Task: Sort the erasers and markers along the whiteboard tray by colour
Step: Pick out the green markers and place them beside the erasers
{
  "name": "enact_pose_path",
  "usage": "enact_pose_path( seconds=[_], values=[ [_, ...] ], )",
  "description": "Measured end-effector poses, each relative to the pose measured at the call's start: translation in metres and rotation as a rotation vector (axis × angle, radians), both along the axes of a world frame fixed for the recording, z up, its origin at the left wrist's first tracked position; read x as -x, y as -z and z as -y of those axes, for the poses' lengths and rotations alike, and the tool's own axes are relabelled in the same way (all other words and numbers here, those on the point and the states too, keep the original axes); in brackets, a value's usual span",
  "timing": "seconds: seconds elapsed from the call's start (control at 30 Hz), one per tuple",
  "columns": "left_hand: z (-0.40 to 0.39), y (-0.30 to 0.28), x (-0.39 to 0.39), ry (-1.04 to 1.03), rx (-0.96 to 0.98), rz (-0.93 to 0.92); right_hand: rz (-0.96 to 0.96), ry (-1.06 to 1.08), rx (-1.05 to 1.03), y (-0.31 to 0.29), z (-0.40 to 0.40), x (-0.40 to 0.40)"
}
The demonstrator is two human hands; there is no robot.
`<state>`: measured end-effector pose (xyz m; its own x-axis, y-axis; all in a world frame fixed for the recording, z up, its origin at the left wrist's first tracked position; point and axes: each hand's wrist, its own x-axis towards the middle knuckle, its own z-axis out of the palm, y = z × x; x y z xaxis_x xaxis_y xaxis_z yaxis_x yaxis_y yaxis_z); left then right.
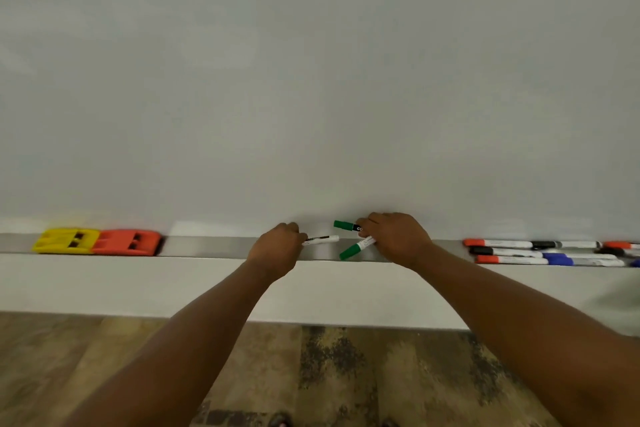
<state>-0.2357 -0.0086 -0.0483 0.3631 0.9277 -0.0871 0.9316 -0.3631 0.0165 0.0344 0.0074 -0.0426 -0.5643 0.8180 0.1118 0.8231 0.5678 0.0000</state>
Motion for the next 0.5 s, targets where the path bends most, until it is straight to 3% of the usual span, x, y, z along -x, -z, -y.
enact_pose_path(
  seconds=[0.5],
  values=[
    [0.021,0.005,0.175,-0.22,0.016,-0.092,-0.037,-0.093,0.059,0.011,-0.001,0.196]
  ],
)
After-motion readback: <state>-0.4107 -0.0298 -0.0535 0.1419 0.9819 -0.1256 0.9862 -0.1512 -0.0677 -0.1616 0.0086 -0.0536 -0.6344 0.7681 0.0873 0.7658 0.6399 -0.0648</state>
